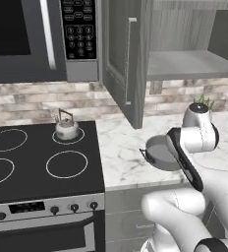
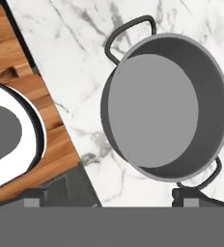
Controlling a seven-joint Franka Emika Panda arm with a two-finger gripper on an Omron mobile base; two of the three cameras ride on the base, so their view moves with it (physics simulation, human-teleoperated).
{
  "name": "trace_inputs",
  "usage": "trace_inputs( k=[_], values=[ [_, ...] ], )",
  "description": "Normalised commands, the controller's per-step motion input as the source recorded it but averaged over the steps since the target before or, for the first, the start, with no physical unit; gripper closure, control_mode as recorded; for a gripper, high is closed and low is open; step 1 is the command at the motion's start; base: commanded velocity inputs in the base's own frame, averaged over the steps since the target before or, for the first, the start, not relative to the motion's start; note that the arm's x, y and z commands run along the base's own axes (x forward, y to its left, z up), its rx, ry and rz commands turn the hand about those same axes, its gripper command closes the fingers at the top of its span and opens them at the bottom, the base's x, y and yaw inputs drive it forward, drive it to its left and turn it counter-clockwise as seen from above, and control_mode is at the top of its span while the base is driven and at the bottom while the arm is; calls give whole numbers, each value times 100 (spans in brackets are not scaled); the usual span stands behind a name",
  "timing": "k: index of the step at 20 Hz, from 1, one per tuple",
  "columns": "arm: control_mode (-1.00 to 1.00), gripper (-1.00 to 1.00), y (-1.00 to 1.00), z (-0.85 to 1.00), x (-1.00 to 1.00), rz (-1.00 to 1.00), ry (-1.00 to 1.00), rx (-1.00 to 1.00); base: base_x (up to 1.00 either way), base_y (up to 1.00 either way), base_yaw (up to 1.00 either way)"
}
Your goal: Pick the kettle from the cabinet and place it on a stove burner. Then pick the pot from the counter and place it on another stove burner. Finally, turn both burners on.
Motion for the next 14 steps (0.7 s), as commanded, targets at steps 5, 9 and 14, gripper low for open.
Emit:
trace_inputs(
  k=[5,9,14],
  values=[
    [-100,-100,11,-32,19,-1,0,2,0,0,0],
    [-100,-100,13,-36,23,-2,0,0,0,0,0],
    [-100,-100,14,-35,24,-3,1,0,0,0,0]
  ],
)
